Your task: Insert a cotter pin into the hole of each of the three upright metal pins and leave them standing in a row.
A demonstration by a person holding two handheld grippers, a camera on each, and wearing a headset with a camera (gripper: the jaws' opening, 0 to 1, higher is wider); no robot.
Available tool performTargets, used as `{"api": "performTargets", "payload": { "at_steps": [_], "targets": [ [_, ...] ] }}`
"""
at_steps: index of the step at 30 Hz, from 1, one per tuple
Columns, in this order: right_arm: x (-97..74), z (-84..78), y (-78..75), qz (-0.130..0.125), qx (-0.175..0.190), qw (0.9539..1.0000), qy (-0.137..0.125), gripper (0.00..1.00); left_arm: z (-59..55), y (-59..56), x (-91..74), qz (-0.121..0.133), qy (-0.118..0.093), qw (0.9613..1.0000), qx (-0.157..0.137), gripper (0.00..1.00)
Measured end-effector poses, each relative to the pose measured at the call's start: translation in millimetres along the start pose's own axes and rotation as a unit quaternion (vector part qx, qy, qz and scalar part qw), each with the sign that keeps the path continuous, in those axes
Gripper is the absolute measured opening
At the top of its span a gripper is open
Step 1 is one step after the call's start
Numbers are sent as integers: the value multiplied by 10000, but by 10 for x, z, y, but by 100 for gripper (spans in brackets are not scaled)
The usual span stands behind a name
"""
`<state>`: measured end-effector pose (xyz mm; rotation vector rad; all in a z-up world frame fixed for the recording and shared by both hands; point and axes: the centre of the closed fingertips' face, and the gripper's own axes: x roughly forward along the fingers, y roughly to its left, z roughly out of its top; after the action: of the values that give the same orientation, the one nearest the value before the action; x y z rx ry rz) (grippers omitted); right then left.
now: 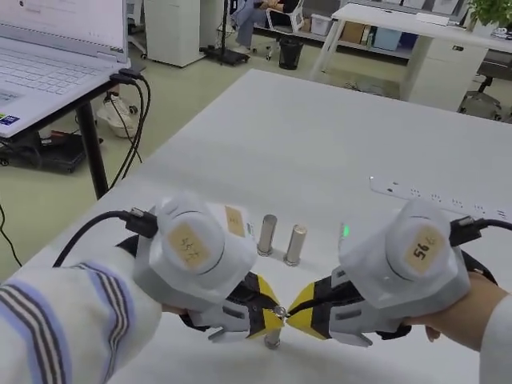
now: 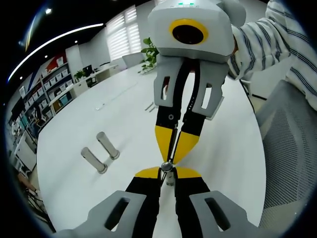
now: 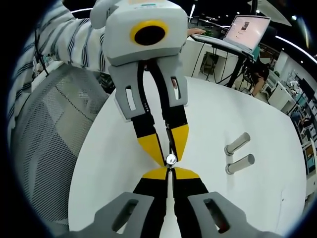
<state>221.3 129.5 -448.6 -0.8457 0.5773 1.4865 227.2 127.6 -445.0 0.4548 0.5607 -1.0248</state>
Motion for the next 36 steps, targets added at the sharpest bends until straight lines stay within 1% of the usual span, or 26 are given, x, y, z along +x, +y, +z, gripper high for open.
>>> {"api": "performTargets", "payload": {
  "at_steps": [3, 5, 7, 8, 9, 11, 12, 13, 14, 15, 16, 18, 20, 22, 23, 24, 26, 28, 29, 31, 32, 34, 35, 36],
  "targets": [
    [-2, -4, 2, -9, 38, 10000, -53, 0, -1, -15, -6, -13, 4, 10000, -73, 10],
    [-11, -11, -1, -48, 103, 9999, -104, 0, -8, -15, -22, 30, 7, 9999, -98, 18],
    [-21, -7, -14, -137, 226, 9994, -203, 8, -31, -4, -56, 101, 14, 9999, -123, 25],
    [-23, -9, -12, -152, 278, 9992, -243, 11, -45, 0, -78, 126, 14, 9998, -155, 28],
    [-24, -10, -11, -168, 333, 9989, -294, 14, -57, 5, -106, 162, -14, 9996, -230, 29],
    [-18, -3, 0, -186, 604, 9969, -475, 14, -74, 6, -145, 232, -87, 9985, -482, 32],
    [-6, -16, 18, -166, 788, 9953, -546, 14, -87, 0, -163, 269, -152, 9972, -680, 33],
    [4, -35, 32, -142, 916, 9941, -566, 14, -97, -3, -173, 299, -196, 9963, -787, 36],
    [27, -60, 52, -122, 1078, 9922, -607, 14, -99, -9, -185, 346, -306, 9945, -943, 39],
    [44, -78, 54, -124, 1149, 9913, -636, 15, -104, -23, -192, 358, -370, 9928, -1078, 44],
    [67, -101, 61, -136, 1227, 9902, -658, 15, -108, -37, -198, 361, -422, 9916, -1165, 50],
    [99, -131, 65, -166, 1343, 9885, -679, 18, -134, -75, -223, 404, -517, 9892, -1307, 59],
    [133, -162, 66, -193, 1484, 9862, -715, 18, -152, -89, -234, 445, -550, 9880, -1375, 64],
    [160, -174, 61, -206, 1568, 9846, -752, 19, -204, -121, -252, 512, -545, 9847, -1571, 69],
    [180, -182, 62, -217, 1615, 9836, -771, 19, -228, -153, -255, 476, -518, 9831, -1690, 70],
    [192, -184, 65, -220, 1631, 9833, -779, 19, -238, -186, -260, 439, -534, 9819, -1764, 70],
    [224, -177, 76, -216, 1694, 9818, -833, 19, -240, -206, -274, 513, -572, 9804, -1812, 73],
    [259, -168, 83, -221, 1717, 9810, -882, 19, -232, -223, -294, 598, -631, 9781, -1890, 80],
    [278, -164, 82, -242, 1716, 9807, -905, 19, -215, -218, -303, 673, -712, 9753, -1978, 84],
    [295, -162, 47, -381, 1650, 9812, -927, 18, -196, -216, -322, 763, -810, 9718, -2079, 90],
    [312, -166, 44, -394, 1660, 9811, -913, 17, -194, -218, -326, 794, -831, 9704, -2122, 92],
    [335, -152, 34, -418, 1708, 9796, -975, 17, -180, -224, -340, 872, -879, 9688, -2146, 97],
    [344, -148, 32, -422, 1716, 9793, -990, 17, -177, -231, -343, 879, -881, 9686, -2152, 99],
    [359, -141, 36, -413, 1719, 9792, -1000, 16, -177, -253, -350, 862, -849, 9692, -2147, 99]
  ]
}}
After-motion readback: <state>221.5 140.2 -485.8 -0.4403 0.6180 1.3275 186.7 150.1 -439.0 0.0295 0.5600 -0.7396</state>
